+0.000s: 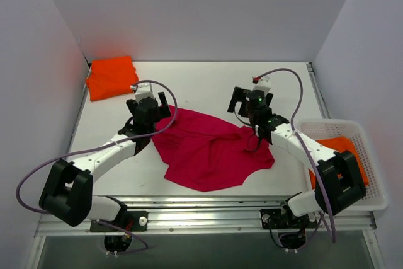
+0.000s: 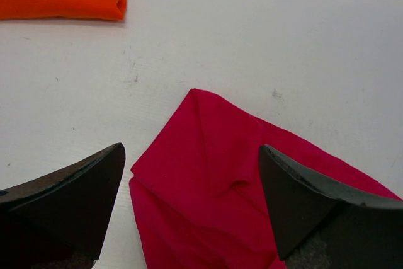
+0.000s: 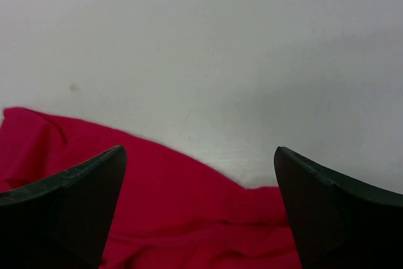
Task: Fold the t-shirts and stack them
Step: Flatten the tshirt out
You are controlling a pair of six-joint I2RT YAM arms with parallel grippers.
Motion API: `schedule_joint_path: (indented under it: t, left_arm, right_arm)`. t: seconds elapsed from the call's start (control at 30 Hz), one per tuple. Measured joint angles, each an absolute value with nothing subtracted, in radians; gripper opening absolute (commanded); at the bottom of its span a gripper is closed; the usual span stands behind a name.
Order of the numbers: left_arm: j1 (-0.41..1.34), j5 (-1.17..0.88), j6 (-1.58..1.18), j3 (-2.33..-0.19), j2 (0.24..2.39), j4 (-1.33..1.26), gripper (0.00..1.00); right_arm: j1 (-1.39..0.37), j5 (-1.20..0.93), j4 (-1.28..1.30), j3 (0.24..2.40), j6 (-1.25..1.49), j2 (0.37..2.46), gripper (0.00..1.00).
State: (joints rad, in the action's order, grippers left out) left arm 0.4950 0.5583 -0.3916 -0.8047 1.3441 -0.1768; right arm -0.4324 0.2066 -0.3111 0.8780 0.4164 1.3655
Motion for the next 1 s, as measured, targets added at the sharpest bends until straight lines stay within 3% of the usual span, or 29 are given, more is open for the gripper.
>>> schedule_joint_path:
  t: [0.23, 0.27, 0.53, 1.0]
  left_arm:
    - [0.495, 0.504, -0.435, -0.814, 1.469, -0.147, 1.0]
    - [0.495, 0.497, -0.444, -0.822, 1.483, -0.139, 0.95]
    - [0.495, 0.427, -0.519, -0.854, 1.568, -0.132, 0.83]
    - [0.496, 0.404, -0.573, -0.864, 1.614, -0.129, 0.74]
  right_arm:
    - [-0.545, 0.368, -0.193, 0.868, 0.468, 1.439, 1.0]
    - [-0.544, 0.382, -0.187, 0.873, 0.474, 1.444, 0.99]
    - [-0.536, 0.428, -0.153, 0.895, 0.498, 1.503, 0.99]
    - [-0.537, 0.454, -0.126, 0.931, 0.508, 1.583, 0.99]
